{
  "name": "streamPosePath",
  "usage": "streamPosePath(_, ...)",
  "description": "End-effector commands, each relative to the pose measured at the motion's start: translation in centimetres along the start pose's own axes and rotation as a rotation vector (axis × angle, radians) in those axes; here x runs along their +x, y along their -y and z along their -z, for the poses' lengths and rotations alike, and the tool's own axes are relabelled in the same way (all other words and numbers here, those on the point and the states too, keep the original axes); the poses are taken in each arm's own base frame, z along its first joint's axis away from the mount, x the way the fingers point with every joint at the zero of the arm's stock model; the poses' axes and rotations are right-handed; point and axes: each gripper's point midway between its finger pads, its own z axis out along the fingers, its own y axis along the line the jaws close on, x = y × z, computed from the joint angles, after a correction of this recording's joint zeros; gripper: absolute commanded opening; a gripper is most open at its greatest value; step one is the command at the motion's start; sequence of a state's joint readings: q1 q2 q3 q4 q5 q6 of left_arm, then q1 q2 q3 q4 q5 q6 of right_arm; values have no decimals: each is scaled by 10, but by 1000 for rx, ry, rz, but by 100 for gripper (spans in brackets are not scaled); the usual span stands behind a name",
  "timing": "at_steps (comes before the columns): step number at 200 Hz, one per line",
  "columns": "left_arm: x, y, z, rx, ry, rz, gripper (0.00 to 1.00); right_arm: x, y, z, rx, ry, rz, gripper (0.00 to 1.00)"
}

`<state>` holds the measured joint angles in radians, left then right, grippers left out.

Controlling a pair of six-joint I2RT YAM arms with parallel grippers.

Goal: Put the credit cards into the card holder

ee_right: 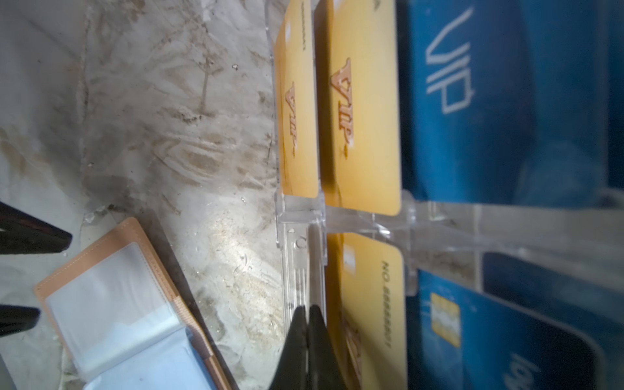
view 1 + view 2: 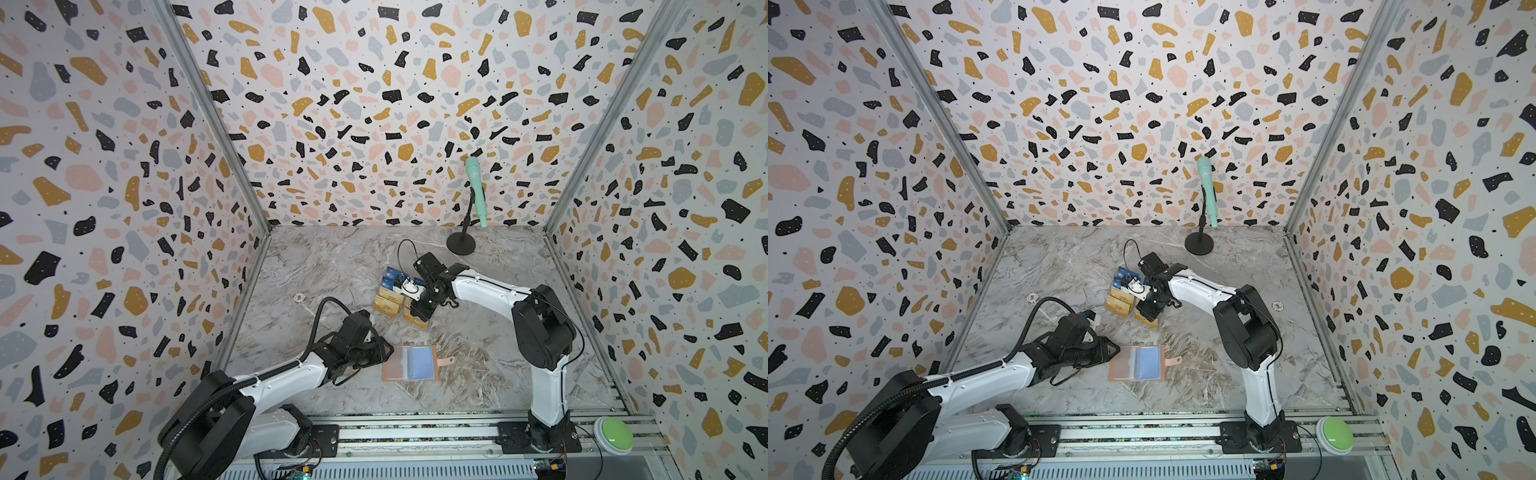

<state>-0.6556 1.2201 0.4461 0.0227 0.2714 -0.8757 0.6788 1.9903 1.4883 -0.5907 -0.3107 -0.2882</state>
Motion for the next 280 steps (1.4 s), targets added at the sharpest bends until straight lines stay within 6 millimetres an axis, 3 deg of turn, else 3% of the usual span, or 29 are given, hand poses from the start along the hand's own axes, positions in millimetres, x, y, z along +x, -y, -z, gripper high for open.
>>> streamPosePath(1,-10,11,2,23,18,-2,43,-8,-4,19,3,35,23,0)
streamPosePath(37,-16,12,7,6,37,-1,43,-21,-6,32,7,78,39,0)
streamPosePath(97,-22,6,20,-59,74,-30,43,-53,-17,76,-42,223,5,0)
streamPosePath(139,-22,-6,30,-103,117,-45,42,-57,-29,103,-146,332,-128,0)
streamPosePath(167,-30,0,42,-60,202,-65,42,-45,-45,113,-323,419,-298,0)
streamPosePath(207,-24,16,42,80,223,-83,40,-10,-83,104,-499,461,-559,0)
streamPosePath(234,-16,25,32,111,172,-126,37,13,-106,89,-554,449,-717,0)
streamPosePath(280,-7,37,9,163,124,-134,29,48,-109,59,-587,425,-919,0)
